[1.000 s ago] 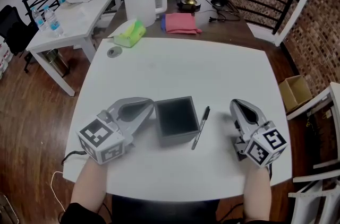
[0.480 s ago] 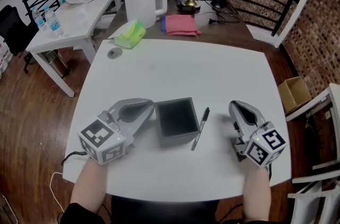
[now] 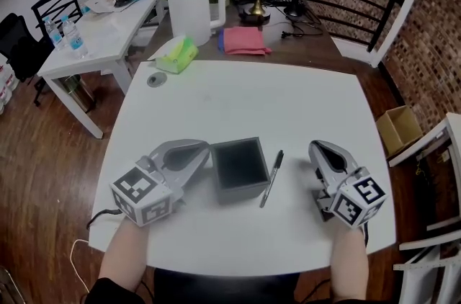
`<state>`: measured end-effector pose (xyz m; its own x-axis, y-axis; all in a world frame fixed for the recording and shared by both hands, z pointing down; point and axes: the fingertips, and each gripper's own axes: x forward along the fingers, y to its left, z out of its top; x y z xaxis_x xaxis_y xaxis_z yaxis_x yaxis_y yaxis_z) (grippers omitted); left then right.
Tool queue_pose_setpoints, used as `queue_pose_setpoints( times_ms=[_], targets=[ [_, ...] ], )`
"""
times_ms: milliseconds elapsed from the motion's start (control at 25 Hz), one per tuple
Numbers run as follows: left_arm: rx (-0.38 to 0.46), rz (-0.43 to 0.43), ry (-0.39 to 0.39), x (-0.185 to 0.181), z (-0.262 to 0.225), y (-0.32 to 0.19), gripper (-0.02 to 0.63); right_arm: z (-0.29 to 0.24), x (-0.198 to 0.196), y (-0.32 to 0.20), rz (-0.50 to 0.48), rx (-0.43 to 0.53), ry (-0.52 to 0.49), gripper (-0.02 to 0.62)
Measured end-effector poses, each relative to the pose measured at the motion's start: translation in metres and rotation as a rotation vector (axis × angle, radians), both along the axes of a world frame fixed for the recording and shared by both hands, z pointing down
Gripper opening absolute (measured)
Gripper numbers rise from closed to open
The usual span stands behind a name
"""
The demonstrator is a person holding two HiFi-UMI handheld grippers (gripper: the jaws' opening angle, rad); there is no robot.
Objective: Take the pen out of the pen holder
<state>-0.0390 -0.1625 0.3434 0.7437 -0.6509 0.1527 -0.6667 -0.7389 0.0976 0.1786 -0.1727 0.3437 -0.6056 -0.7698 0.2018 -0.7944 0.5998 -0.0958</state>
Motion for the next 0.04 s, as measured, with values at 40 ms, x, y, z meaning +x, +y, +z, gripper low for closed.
queue_pose_setpoints(
  times_ms=[40],
  targets=[
    [-0.002, 0.001, 0.000, 0.0004, 0.0009, 0.0008, 0.009, 0.0005, 0.0001, 0.0011, -0.002, -0.003, 0.002, 0.012]
  ],
)
